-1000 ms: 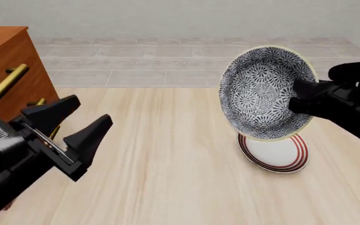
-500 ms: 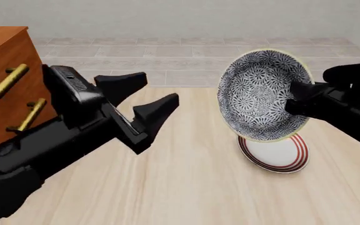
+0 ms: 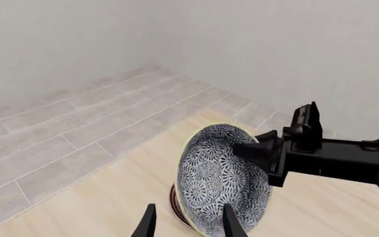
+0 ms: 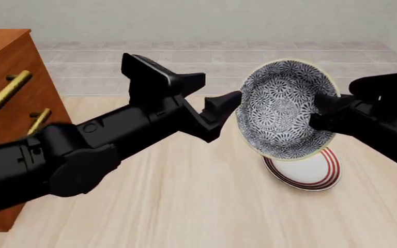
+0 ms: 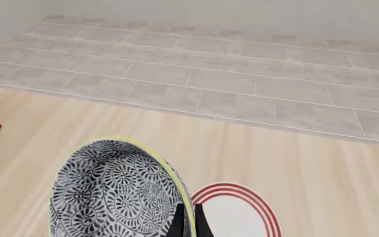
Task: Put the bowl on top of the cabinet.
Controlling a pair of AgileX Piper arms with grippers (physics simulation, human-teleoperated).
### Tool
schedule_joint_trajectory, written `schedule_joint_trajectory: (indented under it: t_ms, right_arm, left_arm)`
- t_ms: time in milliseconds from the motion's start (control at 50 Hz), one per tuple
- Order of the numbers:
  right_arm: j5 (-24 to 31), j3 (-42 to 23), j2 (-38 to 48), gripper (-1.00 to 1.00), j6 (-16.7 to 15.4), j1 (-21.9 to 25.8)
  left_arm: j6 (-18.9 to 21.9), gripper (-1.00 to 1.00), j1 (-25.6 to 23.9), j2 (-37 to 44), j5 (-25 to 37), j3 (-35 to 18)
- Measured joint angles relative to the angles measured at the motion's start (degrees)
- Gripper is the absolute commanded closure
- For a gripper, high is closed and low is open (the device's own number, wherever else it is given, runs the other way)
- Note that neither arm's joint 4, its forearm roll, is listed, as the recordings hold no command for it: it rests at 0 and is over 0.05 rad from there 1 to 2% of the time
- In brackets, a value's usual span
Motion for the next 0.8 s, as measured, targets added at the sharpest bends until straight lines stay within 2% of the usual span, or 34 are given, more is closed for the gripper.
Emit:
schedule_joint_trajectory:
  t_ms: [340, 800]
  right_arm:
    - [0.3, 0.2, -0.2, 1.0, 0.2, 0.5]
    - [0.6, 0.3, -0.5, 1.0, 0.3, 0.8]
  left_arm:
    - [-1.1, -1.0, 0.7, 8.3, -0.3, -5.1]
    - [-2.3, -1.0, 1.6, 16.2, -1.5, -8.7]
